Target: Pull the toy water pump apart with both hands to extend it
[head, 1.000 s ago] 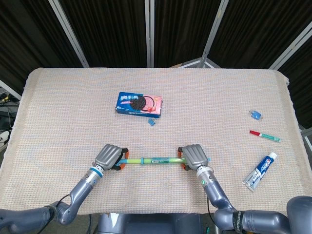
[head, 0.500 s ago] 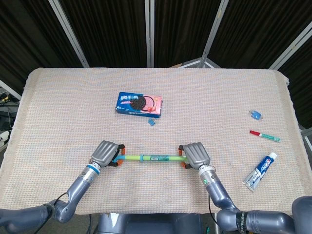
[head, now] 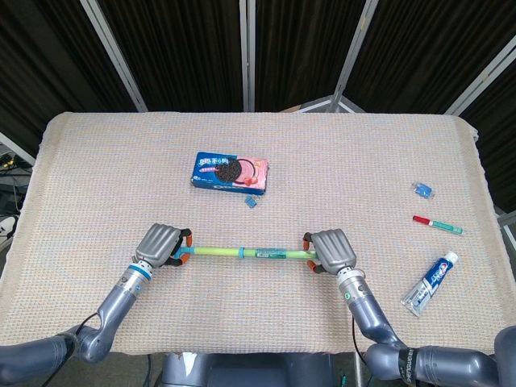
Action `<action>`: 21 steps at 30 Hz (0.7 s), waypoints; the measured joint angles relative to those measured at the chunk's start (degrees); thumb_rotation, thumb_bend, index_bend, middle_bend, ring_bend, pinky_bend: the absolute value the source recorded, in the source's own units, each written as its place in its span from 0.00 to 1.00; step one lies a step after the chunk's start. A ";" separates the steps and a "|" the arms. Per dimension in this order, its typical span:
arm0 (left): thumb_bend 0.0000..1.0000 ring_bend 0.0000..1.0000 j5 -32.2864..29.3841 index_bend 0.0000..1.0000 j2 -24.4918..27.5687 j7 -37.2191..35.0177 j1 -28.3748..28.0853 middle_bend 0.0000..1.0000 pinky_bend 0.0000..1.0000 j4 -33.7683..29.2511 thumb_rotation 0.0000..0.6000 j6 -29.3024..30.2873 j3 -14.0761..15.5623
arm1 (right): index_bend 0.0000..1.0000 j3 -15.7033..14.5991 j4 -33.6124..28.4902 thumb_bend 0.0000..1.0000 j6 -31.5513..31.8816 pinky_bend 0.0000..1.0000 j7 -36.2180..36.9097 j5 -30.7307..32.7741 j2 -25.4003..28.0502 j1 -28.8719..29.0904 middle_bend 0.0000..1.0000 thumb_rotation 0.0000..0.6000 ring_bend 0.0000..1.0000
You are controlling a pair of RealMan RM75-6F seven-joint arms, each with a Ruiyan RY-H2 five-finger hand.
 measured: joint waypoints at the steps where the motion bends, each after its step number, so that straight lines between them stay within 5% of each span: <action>1: 0.49 0.77 -0.16 0.77 0.43 -0.29 0.09 0.81 0.97 0.17 1.00 -0.02 -0.04 | 0.69 0.06 0.05 0.61 0.07 1.00 0.10 -0.01 0.24 -0.06 1.00 1.00 1.00; 21: 0.49 0.77 -1.28 0.78 2.64 -2.99 0.87 0.81 0.97 4.00 1.00 -1.02 0.50 | 0.70 1.14 1.15 0.61 0.48 1.00 2.84 -0.11 4.01 -1.11 1.00 1.00 1.00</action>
